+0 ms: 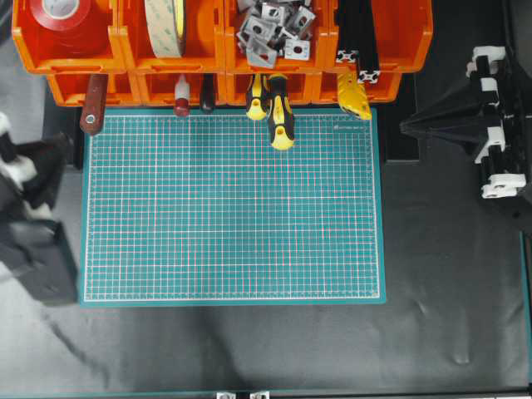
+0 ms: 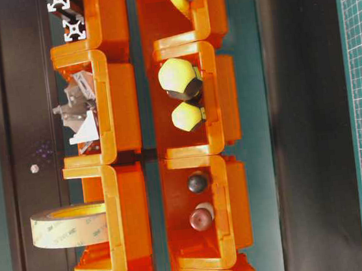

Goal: Pick scraper from container rack with left arm.
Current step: 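Position the open left gripper around the brown scraper handle in the rack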

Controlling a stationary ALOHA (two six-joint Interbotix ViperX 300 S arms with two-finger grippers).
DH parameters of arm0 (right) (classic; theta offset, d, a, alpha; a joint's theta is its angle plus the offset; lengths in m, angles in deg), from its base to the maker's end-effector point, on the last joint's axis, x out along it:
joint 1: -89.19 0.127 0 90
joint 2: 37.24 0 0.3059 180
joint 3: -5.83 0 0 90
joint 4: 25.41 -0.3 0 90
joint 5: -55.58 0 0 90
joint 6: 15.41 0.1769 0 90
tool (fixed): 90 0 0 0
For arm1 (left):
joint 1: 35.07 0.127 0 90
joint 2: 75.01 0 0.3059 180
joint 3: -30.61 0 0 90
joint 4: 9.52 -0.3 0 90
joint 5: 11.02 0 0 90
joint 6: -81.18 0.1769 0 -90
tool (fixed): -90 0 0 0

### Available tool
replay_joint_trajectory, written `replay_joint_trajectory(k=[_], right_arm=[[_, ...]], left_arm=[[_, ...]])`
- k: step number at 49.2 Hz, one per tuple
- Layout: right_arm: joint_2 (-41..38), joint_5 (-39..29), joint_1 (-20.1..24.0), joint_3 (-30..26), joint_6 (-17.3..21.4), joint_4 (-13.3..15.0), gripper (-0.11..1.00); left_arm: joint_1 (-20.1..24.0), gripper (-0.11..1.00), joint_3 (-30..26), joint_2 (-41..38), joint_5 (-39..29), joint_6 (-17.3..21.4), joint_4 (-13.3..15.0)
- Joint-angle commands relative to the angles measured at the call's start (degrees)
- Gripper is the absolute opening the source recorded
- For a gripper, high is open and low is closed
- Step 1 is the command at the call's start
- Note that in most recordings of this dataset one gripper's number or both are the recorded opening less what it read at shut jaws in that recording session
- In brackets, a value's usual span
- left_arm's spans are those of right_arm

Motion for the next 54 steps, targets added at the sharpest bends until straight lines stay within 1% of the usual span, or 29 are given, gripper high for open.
replay_joint_trajectory(k=[1, 10, 24, 27, 29, 31, 37, 39, 41, 44, 46, 50, 54], right_arm=[[-0.2, -0.4, 0.1, -1.7, 0.1, -0.1, 0.01], [0.4, -1.8, 0.9, -1.8, 0.1, -0.1, 0.01], [3.3, -6.7, 1.5, -1.7, 0.1, -0.1, 0.01], [4.0, -8.2, 1.6, -1.8, 0.0, -0.1, 0.01], [4.6, -9.2, 1.6, -1.8, 0.0, -0.1, 0.01], [4.9, -9.8, 1.6, -1.8, -0.1, -0.1, 0.01], [6.1, -11.0, 1.6, -1.7, -0.2, -0.1, 0.01], [6.4, -11.3, 1.6, -1.7, -0.2, -0.1, 0.01], [6.7, -11.9, 1.6, -1.6, -0.2, -0.1, 0.01], [6.9, -12.4, 1.6, -1.6, -0.1, -0.1, 0.01], [6.9, -12.7, 1.8, -1.6, -0.1, -0.1, 0.01], [7.0, -13.0, 2.1, -1.6, -0.2, 0.0, 0.01], [6.9, -13.2, 2.3, -1.5, -0.3, 0.1, 0.01]], left_arm=[[-0.2, 0.0, 0.3, -1.2, -0.4, -1.6, -0.7], [-0.3, 0.0, 1.1, -2.2, 1.1, -3.2, -0.7], [-0.2, 0.0, 1.9, -1.9, 6.2, -2.5, -0.5], [0.1, 0.03, 2.3, -1.8, 6.5, -2.7, -0.5], [0.2, 0.09, 2.5, -1.8, 6.7, -2.9, -0.5], [0.4, 0.18, 2.6, -1.6, 6.8, -3.0, -0.5], [1.7, 0.55, 3.8, -0.9, 7.5, -3.0, -0.5], [2.2, 0.67, 4.2, -0.7, 8.2, -2.4, -0.5], [2.5, 0.77, 4.6, -0.6, 9.1, -1.8, -0.5], [2.9, 0.88, 5.1, -0.5, 10.5, -1.1, -0.5], [3.3, 0.9, 5.5, -0.5, 11.1, -0.4, -0.4], [4.2, 0.86, 6.4, -0.5, 11.6, 0.7, -0.4], [6.0, 0.87, 7.8, -0.5, 12.2, 1.1, -0.4]])
